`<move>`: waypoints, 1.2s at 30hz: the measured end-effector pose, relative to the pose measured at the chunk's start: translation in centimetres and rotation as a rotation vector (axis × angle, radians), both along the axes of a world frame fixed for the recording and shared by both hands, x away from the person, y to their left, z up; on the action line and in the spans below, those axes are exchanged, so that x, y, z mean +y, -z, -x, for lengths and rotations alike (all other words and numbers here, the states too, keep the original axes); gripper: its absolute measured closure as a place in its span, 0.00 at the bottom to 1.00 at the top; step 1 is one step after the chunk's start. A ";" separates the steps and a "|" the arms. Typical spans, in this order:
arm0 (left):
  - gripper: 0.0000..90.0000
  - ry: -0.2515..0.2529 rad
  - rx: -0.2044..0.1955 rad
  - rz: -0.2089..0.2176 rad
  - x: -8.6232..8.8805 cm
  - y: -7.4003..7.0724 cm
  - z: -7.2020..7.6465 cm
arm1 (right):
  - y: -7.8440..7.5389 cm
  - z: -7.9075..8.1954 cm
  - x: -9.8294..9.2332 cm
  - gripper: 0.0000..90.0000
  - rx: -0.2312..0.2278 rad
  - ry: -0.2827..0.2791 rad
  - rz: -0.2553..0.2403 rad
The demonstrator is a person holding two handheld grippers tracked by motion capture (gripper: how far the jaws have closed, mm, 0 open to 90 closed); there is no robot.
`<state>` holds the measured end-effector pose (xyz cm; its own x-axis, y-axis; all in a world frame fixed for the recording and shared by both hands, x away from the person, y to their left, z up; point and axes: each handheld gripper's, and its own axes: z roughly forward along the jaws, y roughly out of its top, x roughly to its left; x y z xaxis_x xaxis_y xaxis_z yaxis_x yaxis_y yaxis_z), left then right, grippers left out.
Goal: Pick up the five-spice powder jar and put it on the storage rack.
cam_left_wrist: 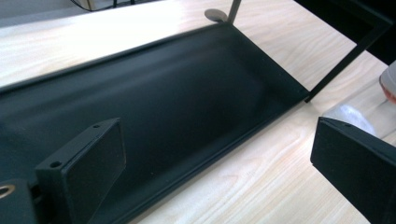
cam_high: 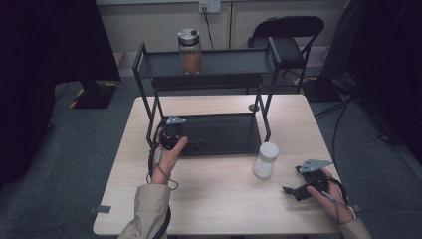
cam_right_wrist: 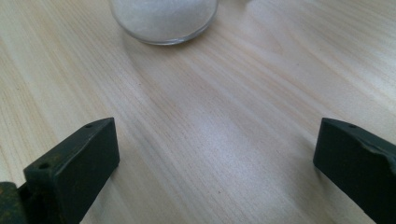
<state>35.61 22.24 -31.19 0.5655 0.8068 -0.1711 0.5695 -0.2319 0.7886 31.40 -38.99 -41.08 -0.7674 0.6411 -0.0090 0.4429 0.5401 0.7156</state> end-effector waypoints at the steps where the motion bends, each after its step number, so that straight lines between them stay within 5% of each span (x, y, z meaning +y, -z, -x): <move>1: 0.03 0.000 0.002 0.002 0.0 0.2 0.0 | 0.0 0.0 0.0 0.00 0.000 0.000 0.000; 29: 0.03 -0.002 0.057 0.028 1.2 5.2 2.2 | 0.0 0.0 0.0 0.00 0.000 0.000 0.000; 36: 0.03 -0.007 0.064 0.003 1.3 6.4 3.2 | 0.0 0.0 0.0 0.00 0.000 0.000 0.000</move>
